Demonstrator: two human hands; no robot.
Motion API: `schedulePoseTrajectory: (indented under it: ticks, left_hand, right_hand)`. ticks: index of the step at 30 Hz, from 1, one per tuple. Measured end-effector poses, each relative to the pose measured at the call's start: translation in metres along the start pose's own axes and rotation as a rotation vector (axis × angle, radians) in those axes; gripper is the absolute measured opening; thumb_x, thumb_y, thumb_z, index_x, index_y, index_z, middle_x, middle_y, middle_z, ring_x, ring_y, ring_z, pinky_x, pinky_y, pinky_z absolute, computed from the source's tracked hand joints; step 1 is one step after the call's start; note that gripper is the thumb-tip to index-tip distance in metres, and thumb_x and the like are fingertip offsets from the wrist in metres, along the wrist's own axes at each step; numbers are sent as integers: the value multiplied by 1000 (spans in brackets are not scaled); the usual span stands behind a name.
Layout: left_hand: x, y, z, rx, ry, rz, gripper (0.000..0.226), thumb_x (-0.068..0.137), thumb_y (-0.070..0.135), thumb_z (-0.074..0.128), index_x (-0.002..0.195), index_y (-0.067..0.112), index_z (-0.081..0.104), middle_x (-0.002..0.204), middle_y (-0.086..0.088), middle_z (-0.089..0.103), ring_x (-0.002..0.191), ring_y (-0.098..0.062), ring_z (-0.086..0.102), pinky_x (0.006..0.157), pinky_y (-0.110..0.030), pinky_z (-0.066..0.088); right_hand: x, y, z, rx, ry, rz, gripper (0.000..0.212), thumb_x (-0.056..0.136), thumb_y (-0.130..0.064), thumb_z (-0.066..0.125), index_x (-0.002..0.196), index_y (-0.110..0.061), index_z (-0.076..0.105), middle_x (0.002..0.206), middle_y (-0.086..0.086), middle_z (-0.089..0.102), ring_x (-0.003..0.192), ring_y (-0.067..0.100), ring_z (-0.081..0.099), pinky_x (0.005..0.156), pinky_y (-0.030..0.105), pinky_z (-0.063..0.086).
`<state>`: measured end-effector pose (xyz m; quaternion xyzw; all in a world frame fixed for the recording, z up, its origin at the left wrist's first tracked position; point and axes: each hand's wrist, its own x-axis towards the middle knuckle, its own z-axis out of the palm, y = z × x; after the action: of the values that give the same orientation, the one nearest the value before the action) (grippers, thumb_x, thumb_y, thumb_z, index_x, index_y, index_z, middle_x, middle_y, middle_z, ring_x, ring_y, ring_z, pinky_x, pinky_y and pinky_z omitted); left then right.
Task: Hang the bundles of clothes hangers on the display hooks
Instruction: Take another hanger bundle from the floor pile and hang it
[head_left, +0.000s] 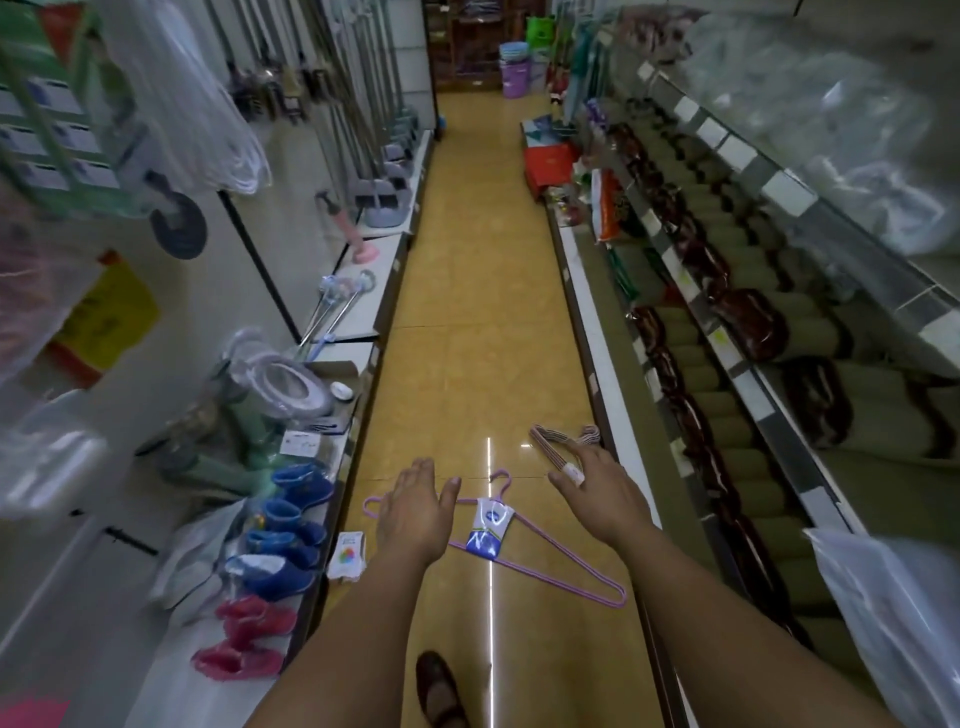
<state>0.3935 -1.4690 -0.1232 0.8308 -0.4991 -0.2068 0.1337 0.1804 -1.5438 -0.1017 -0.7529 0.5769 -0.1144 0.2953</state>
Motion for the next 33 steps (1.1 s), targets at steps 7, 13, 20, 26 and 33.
schedulePoseTrajectory:
  ticks: [7,13,20,26,33]
  left_hand:
    - [109,-7,-2,-17,-40,31,62,99,49,28,150,15,22,158,-3,21,145,-18,18,118,-39,20]
    - [187,-27,6,29,-113,44,62,100,49,26,151,15,20,158,-4,21,145,-19,18,117,-40,22]
    - [248,-52,63,43,-189,6,61,100,49,26,150,16,22,157,-3,22,145,-20,20,117,-41,22]
    - [309,-92,171,23,-219,-36,60,100,48,27,150,15,23,157,-4,24,145,-20,21,116,-41,24]
    - [379,-155,314,51,-254,-97,59,99,48,28,148,14,27,153,-6,32,139,-22,32,113,-41,31]
  right_hand:
    - [93,-8,13,-5,17,84,54,96,-47,46,144,-24,35,149,-1,37,130,21,43,99,33,38]
    - [159,-19,51,32,-8,146,55,96,-43,49,146,-29,31,151,-2,35,135,20,37,106,39,36]
    - [231,9,98,-18,-82,227,57,95,-49,45,144,-22,35,149,2,38,132,23,42,103,43,42]
    - [304,80,184,-70,-141,220,58,95,-51,45,143,-19,36,147,3,41,130,22,43,102,41,42]
    - [372,183,316,-133,-222,239,59,96,-51,43,145,-21,33,150,1,37,133,20,39,105,35,35]
